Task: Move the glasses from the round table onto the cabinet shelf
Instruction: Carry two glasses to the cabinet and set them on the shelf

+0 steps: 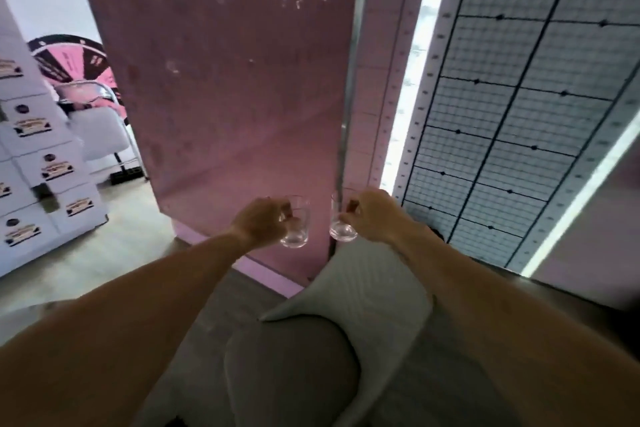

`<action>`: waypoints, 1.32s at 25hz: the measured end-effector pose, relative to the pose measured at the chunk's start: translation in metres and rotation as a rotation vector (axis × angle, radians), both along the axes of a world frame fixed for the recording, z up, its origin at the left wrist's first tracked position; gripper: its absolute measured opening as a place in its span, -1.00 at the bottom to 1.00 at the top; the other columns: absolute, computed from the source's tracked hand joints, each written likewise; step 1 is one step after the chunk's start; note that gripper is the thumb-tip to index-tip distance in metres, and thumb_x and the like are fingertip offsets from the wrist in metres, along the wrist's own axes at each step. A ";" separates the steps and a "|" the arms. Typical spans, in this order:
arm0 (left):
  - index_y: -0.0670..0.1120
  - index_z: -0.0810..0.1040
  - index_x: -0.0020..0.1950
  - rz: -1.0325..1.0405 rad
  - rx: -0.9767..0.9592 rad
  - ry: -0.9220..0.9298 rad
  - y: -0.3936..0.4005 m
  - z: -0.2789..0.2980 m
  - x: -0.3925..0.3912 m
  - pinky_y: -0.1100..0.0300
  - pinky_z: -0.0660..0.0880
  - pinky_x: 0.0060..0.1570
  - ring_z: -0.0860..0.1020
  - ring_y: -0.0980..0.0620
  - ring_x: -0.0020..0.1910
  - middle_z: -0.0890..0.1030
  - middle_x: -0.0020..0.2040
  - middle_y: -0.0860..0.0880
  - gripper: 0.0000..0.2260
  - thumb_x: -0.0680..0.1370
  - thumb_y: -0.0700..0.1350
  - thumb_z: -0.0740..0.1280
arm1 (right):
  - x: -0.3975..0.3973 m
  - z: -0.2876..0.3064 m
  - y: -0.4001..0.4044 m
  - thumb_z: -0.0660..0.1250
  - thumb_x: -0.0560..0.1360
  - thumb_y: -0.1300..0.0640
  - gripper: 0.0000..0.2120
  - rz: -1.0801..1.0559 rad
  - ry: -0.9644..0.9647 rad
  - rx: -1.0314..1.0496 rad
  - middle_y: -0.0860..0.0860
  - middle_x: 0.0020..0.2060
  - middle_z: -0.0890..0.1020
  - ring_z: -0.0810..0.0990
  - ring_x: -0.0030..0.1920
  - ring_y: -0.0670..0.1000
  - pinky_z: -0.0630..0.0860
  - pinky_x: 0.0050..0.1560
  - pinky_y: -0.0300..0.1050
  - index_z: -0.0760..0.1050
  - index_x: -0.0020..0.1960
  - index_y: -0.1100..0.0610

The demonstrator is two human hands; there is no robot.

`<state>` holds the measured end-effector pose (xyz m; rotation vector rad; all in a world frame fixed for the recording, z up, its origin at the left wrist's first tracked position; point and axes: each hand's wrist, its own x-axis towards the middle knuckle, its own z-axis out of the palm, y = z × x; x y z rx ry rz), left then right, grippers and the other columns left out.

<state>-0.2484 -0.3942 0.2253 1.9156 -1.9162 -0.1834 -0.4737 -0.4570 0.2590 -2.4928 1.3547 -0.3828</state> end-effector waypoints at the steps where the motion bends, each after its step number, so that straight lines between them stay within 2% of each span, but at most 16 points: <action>1: -0.12 0.63 0.11 -0.050 -0.006 0.012 -0.007 0.006 -0.032 0.04 0.54 0.01 0.64 -0.16 -0.01 0.70 0.05 -0.13 -0.79 0.55 -0.05 0.38 | -0.034 0.005 0.006 0.38 0.54 -0.02 -0.74 -0.046 -0.011 -0.005 0.05 -0.15 0.64 0.62 -0.11 0.08 0.53 -0.07 -0.08 0.63 0.01 0.19; 5: -0.15 0.63 0.02 -0.246 -0.003 0.016 -0.027 0.027 -0.151 0.10 0.47 -0.13 0.62 -0.13 -0.09 0.69 -0.02 -0.15 -0.74 0.55 0.04 0.37 | -0.155 0.014 0.029 0.36 0.54 -0.05 -0.75 -0.236 -0.013 -0.047 0.06 -0.05 0.61 0.59 -0.08 0.04 0.55 -0.05 -0.06 0.60 -0.01 0.15; 7: -0.14 0.63 0.00 -0.316 -0.016 0.002 -0.032 0.034 -0.198 0.15 0.37 -0.16 0.59 -0.09 -0.11 0.68 -0.02 -0.15 -0.75 0.54 0.05 0.39 | -0.200 0.017 0.041 0.37 0.53 -0.07 -0.76 -0.308 -0.001 -0.057 0.00 -0.13 0.57 0.55 -0.11 0.00 0.46 -0.11 -0.11 0.58 -0.07 0.11; 10: -0.06 0.60 -0.06 -0.420 -0.001 -0.012 -0.040 0.042 -0.270 0.17 0.33 -0.15 0.57 -0.08 -0.08 0.66 -0.03 -0.11 -0.80 0.53 0.07 0.39 | -0.269 0.026 0.064 0.41 0.49 -0.09 -0.78 -0.432 -0.022 -0.060 -0.09 -0.26 0.51 0.57 -0.13 0.00 0.40 -0.16 -0.14 0.51 -0.18 0.03; 12: 0.02 0.54 -0.13 -0.506 0.003 -0.002 -0.042 0.051 -0.324 0.16 0.34 -0.13 0.56 -0.05 -0.06 0.61 -0.09 -0.03 -0.83 0.52 0.10 0.38 | -0.318 0.030 0.082 0.41 0.48 -0.11 -0.77 -0.537 -0.010 -0.075 -0.05 -0.24 0.54 0.60 -0.10 0.05 0.42 -0.16 -0.13 0.51 -0.19 0.03; 13: 0.03 0.55 -0.12 -0.551 0.001 0.005 -0.041 0.055 -0.350 0.16 0.35 -0.11 0.55 -0.03 -0.07 0.59 -0.11 0.00 -0.84 0.52 0.11 0.38 | -0.340 0.032 0.090 0.41 0.48 -0.12 -0.76 -0.596 0.004 -0.078 -0.02 -0.19 0.58 0.60 -0.08 0.06 0.43 -0.14 -0.13 0.54 -0.17 0.04; 15: 0.00 0.62 0.06 -0.644 -0.012 0.042 -0.040 0.063 -0.395 0.17 0.37 -0.05 0.52 0.02 -0.08 0.56 -0.15 0.05 -0.80 0.53 0.08 0.38 | -0.379 0.035 0.105 0.40 0.48 -0.12 -0.76 -0.692 0.032 -0.084 0.03 -0.11 0.64 0.61 -0.06 0.08 0.46 -0.12 -0.11 0.59 -0.11 0.06; 18: 0.02 0.58 0.27 -0.772 -0.020 0.043 -0.049 0.069 -0.451 0.13 0.49 0.10 0.57 0.06 -0.07 0.65 -0.07 0.05 -0.67 0.54 0.10 0.36 | -0.428 0.041 0.123 0.37 0.49 -0.08 -0.79 -0.797 0.060 -0.089 0.04 -0.13 0.66 0.61 -0.10 0.09 0.49 -0.12 -0.10 0.61 -0.09 0.07; 20: -0.02 0.61 0.20 -0.814 -0.016 0.024 -0.062 0.069 -0.484 0.06 0.54 0.09 0.60 0.03 -0.07 0.67 -0.07 0.02 -0.66 0.53 0.14 0.35 | -0.456 0.044 0.128 0.36 0.50 -0.04 -0.81 -0.859 0.044 -0.096 -0.03 -0.22 0.61 0.61 -0.12 0.07 0.44 -0.15 -0.13 0.62 -0.06 0.07; 22: -0.08 0.61 0.06 -0.866 -0.007 0.033 -0.076 0.069 -0.513 0.09 0.51 -0.03 0.60 0.03 -0.11 0.63 -0.15 0.04 -0.73 0.54 0.10 0.35 | -0.480 0.045 0.127 0.37 0.50 -0.02 -0.81 -0.911 0.027 -0.098 -0.09 -0.26 0.54 0.60 -0.10 0.06 0.44 -0.13 -0.13 0.63 0.00 0.08; 25: -0.05 0.59 0.07 -0.934 0.025 0.072 -0.097 0.068 -0.551 0.15 0.39 -0.13 0.51 0.19 -0.24 0.53 -0.27 0.17 -0.81 0.56 0.02 0.35 | -0.511 0.043 0.112 0.37 0.49 -0.05 -0.78 -0.987 0.046 -0.094 0.03 -0.09 0.61 0.62 -0.03 0.10 0.50 -0.08 -0.08 0.63 -0.03 0.10; 27: -0.05 0.59 0.01 -0.956 0.029 0.042 -0.122 0.065 -0.578 0.12 0.45 -0.12 0.56 0.10 -0.18 0.57 -0.24 0.13 -0.78 0.53 0.08 0.35 | -0.533 0.041 0.095 0.38 0.48 -0.08 -0.76 -1.045 0.054 -0.098 0.06 -0.01 0.63 0.61 -0.02 0.10 0.50 -0.07 -0.08 0.63 -0.03 0.08; 30: 0.00 0.61 0.12 -1.023 0.045 0.022 -0.162 0.063 -0.618 0.05 0.53 0.06 0.61 0.02 -0.04 0.64 -0.10 0.07 -0.63 0.46 0.21 0.33 | -0.560 0.042 0.069 0.40 0.46 -0.13 -0.74 -1.128 0.047 -0.117 0.04 -0.02 0.63 0.61 -0.02 0.09 0.50 -0.06 -0.08 0.63 -0.05 0.06; 33: -0.10 0.62 0.01 -1.090 0.035 0.019 -0.191 0.073 -0.651 0.14 0.46 -0.10 0.58 -0.03 -0.08 0.63 -0.09 -0.01 -0.73 0.51 0.09 0.38 | -0.580 0.047 0.044 0.41 0.45 -0.12 -0.76 -1.185 0.034 -0.126 0.04 -0.04 0.65 0.63 -0.02 0.09 0.54 -0.04 -0.05 0.64 -0.07 0.04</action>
